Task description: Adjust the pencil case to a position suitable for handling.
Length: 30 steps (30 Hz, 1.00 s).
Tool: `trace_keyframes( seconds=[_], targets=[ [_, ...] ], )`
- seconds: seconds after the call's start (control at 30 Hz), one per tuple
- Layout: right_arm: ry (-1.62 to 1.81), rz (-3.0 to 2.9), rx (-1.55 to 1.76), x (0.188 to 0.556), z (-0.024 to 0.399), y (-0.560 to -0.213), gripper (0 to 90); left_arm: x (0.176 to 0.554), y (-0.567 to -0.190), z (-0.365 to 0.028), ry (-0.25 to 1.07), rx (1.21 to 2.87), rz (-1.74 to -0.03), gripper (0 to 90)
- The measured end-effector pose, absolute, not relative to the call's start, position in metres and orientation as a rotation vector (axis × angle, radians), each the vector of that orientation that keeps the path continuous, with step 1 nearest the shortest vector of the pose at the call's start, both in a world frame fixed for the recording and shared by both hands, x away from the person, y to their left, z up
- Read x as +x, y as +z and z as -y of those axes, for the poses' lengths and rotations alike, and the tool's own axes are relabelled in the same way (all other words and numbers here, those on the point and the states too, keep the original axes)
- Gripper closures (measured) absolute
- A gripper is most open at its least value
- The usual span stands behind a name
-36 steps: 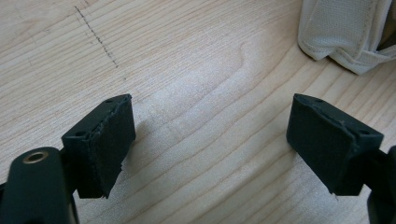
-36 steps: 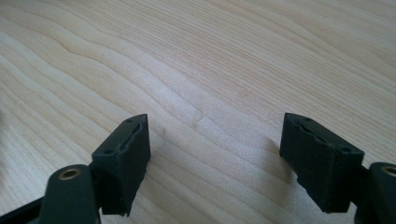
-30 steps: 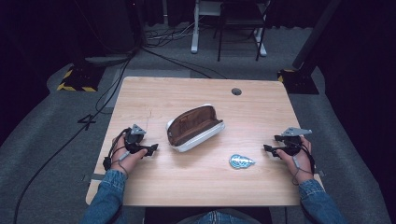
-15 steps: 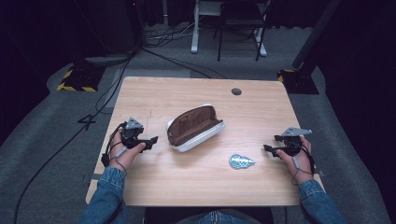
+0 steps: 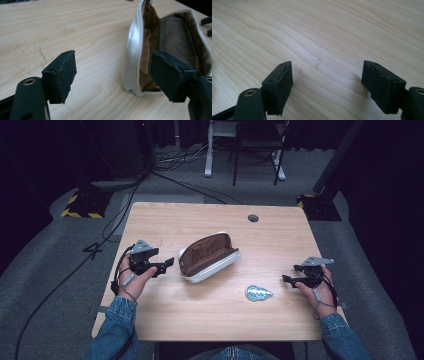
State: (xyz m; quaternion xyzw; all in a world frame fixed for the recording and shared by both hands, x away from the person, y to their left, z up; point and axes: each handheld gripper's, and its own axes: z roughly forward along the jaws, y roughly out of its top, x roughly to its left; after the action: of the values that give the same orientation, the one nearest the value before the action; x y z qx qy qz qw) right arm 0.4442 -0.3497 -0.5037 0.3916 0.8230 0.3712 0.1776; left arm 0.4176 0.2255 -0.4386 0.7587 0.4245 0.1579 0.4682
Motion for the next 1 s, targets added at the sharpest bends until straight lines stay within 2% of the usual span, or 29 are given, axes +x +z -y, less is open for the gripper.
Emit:
trace_keyframes(
  seconds=[0.5,1.0],
  targets=[
    [1.051,-2.328,1.108,0.444,0.350,-0.504,25.2,0.429,-0.435,-0.198,0.391,1.818,-0.994,18.7],
    [1.051,-2.328,1.107,0.444,0.350,-0.504,25.2,0.451,-0.448,-0.167,0.356,1.868,-0.960,18.5]
  ],
)
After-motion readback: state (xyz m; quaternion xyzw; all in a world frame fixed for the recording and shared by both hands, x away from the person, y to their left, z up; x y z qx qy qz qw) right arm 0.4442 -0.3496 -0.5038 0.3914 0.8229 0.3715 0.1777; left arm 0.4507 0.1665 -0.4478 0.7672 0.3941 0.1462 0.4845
